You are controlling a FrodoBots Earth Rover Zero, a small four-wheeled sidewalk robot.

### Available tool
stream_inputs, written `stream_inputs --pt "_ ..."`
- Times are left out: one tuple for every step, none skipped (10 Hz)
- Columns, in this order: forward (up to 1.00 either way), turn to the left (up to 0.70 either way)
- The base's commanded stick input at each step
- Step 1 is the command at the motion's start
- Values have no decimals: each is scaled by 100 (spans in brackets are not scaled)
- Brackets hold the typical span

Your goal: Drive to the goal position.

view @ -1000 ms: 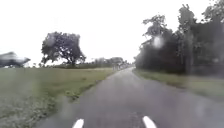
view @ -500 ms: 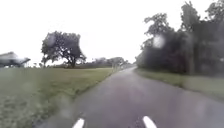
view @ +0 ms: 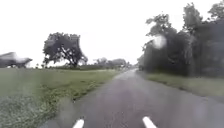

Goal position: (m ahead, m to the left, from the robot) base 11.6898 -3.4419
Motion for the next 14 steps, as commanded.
stream_inputs --pt "70 0" --pt "70 0" --pt "70 0" --pt "70 0" --pt "70 0" --pt "70 0" --pt "70 0" --pt "70 0" --pt "70 0" --pt "70 0" --pt "70 0" --pt "70 0" --pt "70 0" --pt "70 0"
